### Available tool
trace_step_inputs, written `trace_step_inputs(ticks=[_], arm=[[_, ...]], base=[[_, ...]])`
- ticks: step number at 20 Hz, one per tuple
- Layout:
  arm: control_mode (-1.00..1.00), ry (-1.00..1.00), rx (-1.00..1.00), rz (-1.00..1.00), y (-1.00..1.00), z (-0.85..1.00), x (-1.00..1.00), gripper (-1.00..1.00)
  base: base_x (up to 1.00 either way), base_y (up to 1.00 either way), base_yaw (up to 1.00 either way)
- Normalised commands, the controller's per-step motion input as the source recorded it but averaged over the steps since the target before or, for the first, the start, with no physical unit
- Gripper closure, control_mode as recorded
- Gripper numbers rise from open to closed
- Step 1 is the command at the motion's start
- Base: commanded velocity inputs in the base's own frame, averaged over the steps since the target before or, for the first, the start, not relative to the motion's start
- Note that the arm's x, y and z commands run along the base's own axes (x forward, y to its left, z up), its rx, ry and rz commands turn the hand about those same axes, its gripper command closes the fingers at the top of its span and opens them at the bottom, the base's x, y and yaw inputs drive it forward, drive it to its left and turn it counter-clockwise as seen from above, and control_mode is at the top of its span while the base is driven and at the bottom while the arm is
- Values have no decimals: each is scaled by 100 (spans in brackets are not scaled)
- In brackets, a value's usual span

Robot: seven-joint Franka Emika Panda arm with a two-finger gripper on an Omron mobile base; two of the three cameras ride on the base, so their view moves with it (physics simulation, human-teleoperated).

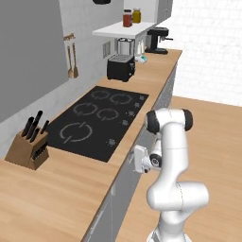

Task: Take a straw from the drawer in front and place it inside the glass cup on the dining counter.

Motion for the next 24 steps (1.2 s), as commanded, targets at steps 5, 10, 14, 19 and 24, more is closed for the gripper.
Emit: trace_step_inputs(ticks=[5,10,14,19,24], arm=[[-100,0,8,-2,-66,0,-45,100],[-100,0,12,0,-93,0,-52,100],[-100,0,11,0,-95,0,-57,100],[-100,0,12,0,-97,0,-56,100],[-100,2,6,-2,-67,-10,-35,-100]], base=[[0,0,0],[0,0,0],[0,0,0],[0,0,0],[0,0,0]])
